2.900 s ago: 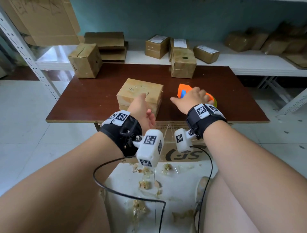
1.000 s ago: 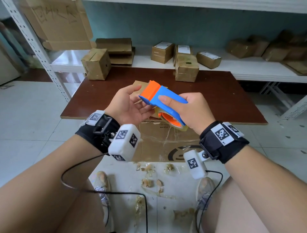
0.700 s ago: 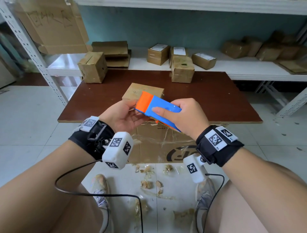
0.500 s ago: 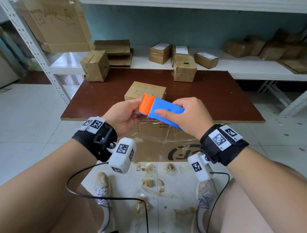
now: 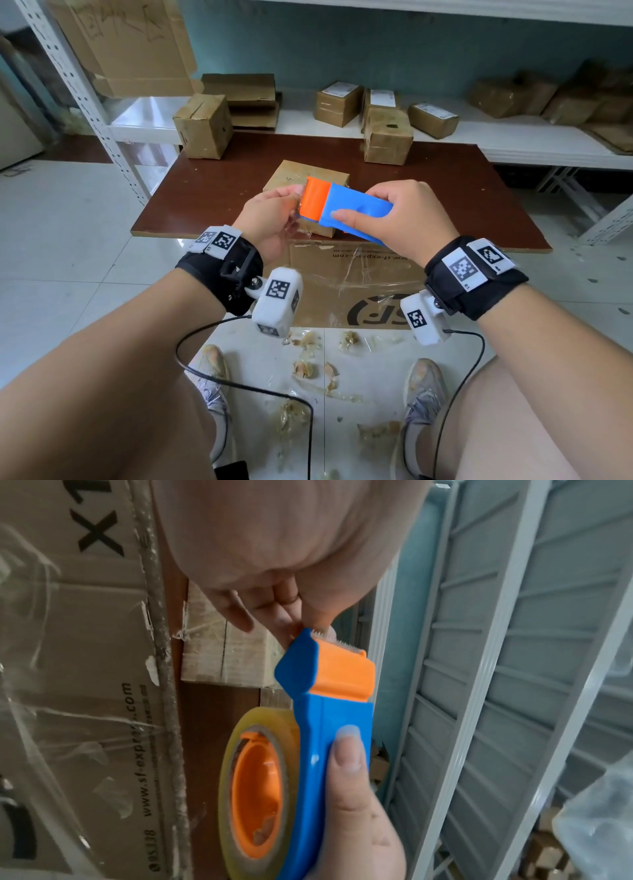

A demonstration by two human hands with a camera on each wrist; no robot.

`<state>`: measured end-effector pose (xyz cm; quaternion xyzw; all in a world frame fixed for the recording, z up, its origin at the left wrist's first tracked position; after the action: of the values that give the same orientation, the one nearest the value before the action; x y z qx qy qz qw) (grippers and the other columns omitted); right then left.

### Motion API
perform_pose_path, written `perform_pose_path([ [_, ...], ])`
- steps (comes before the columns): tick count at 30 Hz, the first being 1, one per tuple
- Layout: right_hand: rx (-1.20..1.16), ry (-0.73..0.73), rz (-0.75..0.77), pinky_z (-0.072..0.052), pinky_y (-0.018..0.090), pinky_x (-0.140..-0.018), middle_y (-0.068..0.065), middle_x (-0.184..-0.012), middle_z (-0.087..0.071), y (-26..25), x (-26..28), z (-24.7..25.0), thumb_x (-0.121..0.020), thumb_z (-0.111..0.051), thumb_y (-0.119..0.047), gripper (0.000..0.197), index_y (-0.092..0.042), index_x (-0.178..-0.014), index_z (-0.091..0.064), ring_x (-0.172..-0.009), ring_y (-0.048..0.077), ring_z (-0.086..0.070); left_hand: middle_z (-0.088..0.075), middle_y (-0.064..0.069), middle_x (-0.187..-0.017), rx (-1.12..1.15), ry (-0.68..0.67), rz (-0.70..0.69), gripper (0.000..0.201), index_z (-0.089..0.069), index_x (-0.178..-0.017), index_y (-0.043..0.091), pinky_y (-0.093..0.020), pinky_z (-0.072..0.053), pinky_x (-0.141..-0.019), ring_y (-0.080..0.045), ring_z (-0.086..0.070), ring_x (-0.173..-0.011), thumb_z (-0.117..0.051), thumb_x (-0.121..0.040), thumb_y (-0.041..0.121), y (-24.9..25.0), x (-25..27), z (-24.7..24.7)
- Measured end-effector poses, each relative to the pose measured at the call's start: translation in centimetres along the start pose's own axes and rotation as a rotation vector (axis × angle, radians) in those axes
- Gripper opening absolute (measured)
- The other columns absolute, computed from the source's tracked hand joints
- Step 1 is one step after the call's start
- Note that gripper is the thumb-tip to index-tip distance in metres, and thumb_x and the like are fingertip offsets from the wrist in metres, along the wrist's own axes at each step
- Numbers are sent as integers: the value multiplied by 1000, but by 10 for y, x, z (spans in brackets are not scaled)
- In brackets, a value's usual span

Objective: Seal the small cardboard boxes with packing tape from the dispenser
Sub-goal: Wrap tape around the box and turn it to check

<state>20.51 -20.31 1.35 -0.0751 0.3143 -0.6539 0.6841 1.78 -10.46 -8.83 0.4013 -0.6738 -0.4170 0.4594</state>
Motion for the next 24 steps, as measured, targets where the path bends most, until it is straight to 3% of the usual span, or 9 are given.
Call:
perform_pose_path([
  [3,6,-8,36,-46,45,-56,10,-60,-55,-1,-5,1,-79,-66,-83,73,-11,-66,-64,-59,25,-52,-64,-1,-82,-7,21,21,17,-76,-113,18,-36,-48,-84,-9,-55,-68,-61,-109,26,-1,-10,4],
  [5,38,-35,44,-47,44,-57,4,-61,-59,4,-4,2,-80,-66,-81,67,-16,-69,-68,-60,21,-55,-69,9,-75,-3,47,26,14,-74,-104,23,-35,-50,-85,-7,-63,-74,-62,-108,27,0,-15,12],
  [6,59,-49,42,-48,43,-57,0,-63,-61,8,-3,3,-81,-66,-80,62,-19,-71,-71,-62,18,-57,-73,12,-77,-15,69,26,15,-73,-100,24,-30,-48,-77,-3,-64,-75,-61,-109,28,3,-16,19],
  [8,71,-66,27,-50,41,-59,-6,-67,-66,17,0,8,-82,-70,-76,53,-24,-75,-74,-65,14,-61,-77,14,-84,-33,101,7,15,-72,-101,26,-24,-37,-63,3,-65,-73,-60,-109,27,11,-17,34],
  [12,57,-91,-10,-55,42,-65,-5,-76,-72,40,3,19,-81,-74,-73,48,-25,-82,-77,-73,15,-65,-80,11,-97,-57,132,-44,11,-72,-113,23,-20,-40,-62,5,-71,-78,-65,-107,29,26,-17,60],
  [16,56,-121,-49,-56,46,-68,-1,-78,-73,67,9,30,-80,-78,-67,46,-21,-81,-78,-75,21,-67,-74,13,-83,-52,228,-46,14,-75,-112,26,-22,-39,-59,3,-60,-58,-64,-106,33,34,-22,105],
  [19,56,-129,-117,-56,43,-69,-7,-82,-75,93,15,44,-81,-82,-58,36,-22,-85,-80,-78,16,-68,-67,14,-77,-43,295,-79,25,-70,-89,31,-23,-38,-64,-2,-55,-63,-56,-109,31,50,-25,145],
  [22,91,-118,-181,-53,35,-67,-8,-85,-76,118,23,58,-80,-84,-55,33,-23,-85,-81,-80,14,-68,-67,10,-85,0,424,-120,13,-66,-96,30,-27,-51,-72,-7,-62,-79,-60,-107,27,61,-19,178],
  [24,120,-97,-225,-48,32,-62,-5,-79,-74,134,28,59,-79,-86,-55,32,-24,-78,-78,-74,16,-66,-76,6,-87,83,461,-181,3,-73,-101,24,-31,-60,-87,-12,-71,-85,-70,-103,25,64,-14,182],
])
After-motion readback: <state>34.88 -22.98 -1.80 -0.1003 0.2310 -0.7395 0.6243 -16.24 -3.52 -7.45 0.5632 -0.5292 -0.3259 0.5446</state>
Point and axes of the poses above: each hand's wrist, its own x-axis away from the middle knuckle, its own z-axis out of the back of the hand, y = z × x, the point moved 9 cm from there along -x, towards the middle knuckle
